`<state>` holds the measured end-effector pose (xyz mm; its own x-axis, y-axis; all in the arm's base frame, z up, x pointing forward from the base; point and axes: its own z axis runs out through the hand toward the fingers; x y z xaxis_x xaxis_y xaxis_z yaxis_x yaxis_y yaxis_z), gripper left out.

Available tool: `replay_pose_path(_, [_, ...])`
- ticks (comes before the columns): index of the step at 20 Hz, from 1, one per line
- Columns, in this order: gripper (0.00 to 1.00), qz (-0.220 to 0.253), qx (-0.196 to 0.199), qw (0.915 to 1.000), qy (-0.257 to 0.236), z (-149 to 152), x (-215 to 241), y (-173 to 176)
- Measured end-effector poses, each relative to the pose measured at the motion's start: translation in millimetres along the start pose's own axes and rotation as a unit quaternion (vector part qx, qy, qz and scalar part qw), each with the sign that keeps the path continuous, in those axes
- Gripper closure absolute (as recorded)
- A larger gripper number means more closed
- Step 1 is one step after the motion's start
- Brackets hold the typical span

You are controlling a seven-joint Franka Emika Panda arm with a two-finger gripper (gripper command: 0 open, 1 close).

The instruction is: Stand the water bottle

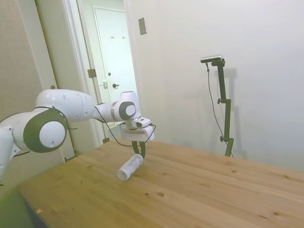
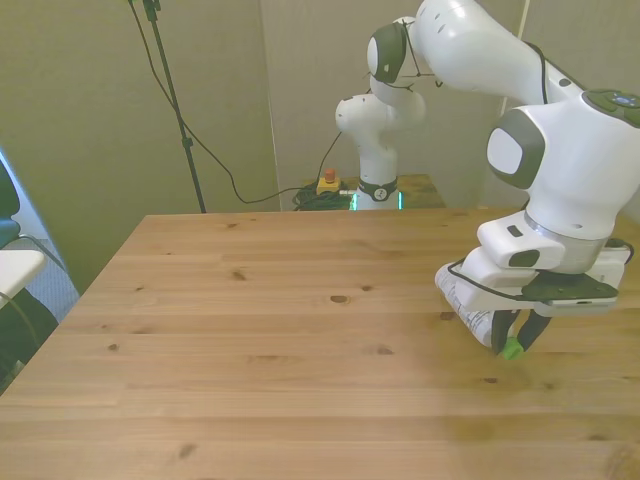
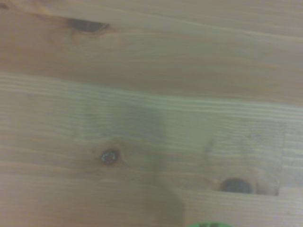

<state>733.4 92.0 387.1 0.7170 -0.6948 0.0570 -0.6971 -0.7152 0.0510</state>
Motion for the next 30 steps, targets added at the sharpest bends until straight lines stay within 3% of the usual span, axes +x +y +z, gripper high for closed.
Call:
replay_pose_path(4, [1.0, 0.047, 0.016, 0.9987, 0.004, -19.6, 3.2, -1.9])
replay_pose_path(7, [1.0, 0.098, 0.049, 0.9934, 0.032, -55.7, 7.8, 0.5])
replay_pose_path(11, [1.0, 0.151, 0.097, 0.9776, 0.11, -113.2, 12.5, 24.2])
replay_pose_path(12, [1.0, 0.169, 0.113, 0.9688, 0.142, -130.3, -0.4, 43.5])
replay_pose_path(16, [1.0, 0.193, 0.122, 0.9534, 0.196, -110.7, -3.5, 56.3])
replay_pose_path(19, [1.0, 0.234, 0.143, 0.9297, 0.246, -96.1, 7.7, 64.1])
replay_pose_path(23, [1.0, 0.288, 0.152, 0.8911, 0.316, -75.1, 31.3, 72.0])
replay_pose_path(27, [1.0, 0.333, 0.173, 0.8455, 0.38, -88.9, 48.9, 71.7])
replay_pose_path(30, [1.0, 0.362, 0.184, 0.8025, 0.437, -98.0, 62.0, 69.0])
